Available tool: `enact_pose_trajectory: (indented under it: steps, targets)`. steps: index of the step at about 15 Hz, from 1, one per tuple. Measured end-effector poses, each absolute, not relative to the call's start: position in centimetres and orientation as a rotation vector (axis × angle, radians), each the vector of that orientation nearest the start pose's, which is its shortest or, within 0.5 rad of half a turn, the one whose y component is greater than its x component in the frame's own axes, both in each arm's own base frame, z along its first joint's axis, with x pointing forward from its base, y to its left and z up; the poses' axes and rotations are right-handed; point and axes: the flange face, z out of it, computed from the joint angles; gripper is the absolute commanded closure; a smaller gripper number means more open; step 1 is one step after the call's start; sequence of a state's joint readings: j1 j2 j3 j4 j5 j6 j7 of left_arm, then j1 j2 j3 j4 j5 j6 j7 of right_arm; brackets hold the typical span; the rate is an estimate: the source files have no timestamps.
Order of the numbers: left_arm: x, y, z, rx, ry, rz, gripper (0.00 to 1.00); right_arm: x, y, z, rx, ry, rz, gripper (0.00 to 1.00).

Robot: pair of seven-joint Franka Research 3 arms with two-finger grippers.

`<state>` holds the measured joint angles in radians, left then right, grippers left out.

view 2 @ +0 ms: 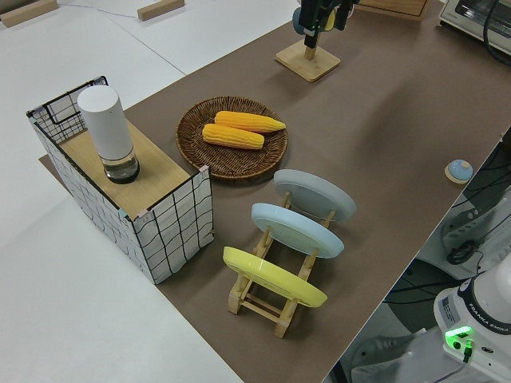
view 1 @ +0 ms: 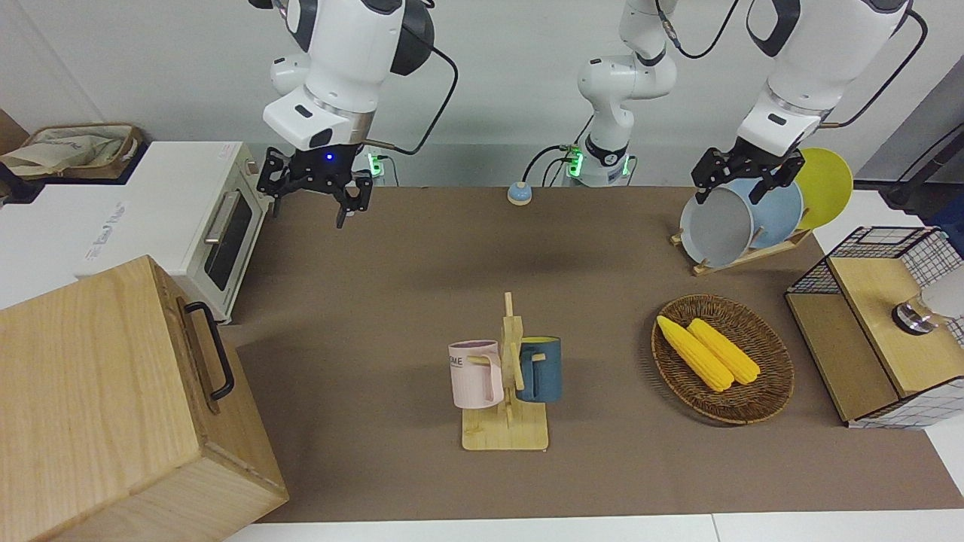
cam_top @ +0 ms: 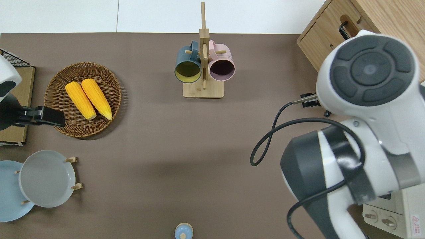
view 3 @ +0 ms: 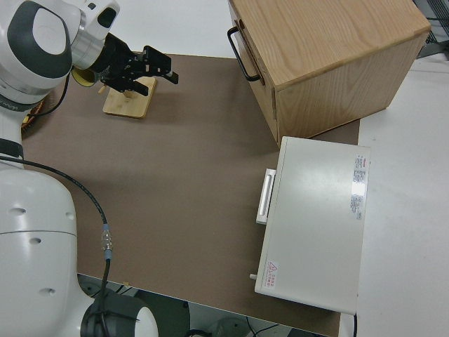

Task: Slide drawer open with right arm
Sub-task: 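Reach the right gripper up to the black drawer handle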

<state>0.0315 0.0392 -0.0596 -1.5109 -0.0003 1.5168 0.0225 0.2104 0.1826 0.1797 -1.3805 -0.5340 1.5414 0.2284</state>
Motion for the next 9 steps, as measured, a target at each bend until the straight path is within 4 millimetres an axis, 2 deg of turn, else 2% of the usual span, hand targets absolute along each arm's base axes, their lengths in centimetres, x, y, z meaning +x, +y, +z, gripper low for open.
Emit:
enact_pose_trajectory:
  steps: [4, 9]
  targets:
    - [56.1, -1.5, 62.6, -3.143, 0.080, 0.052, 0.01, 59.1, 18.4, 60.6, -3.770, -0.390, -0.324, 0.017]
    - [56.1, -1.5, 62.6, -3.143, 0.080, 0.052, 0.01, 60.7, 19.9, 56.4, -3.988, -0.639, -0.405, 0.017]
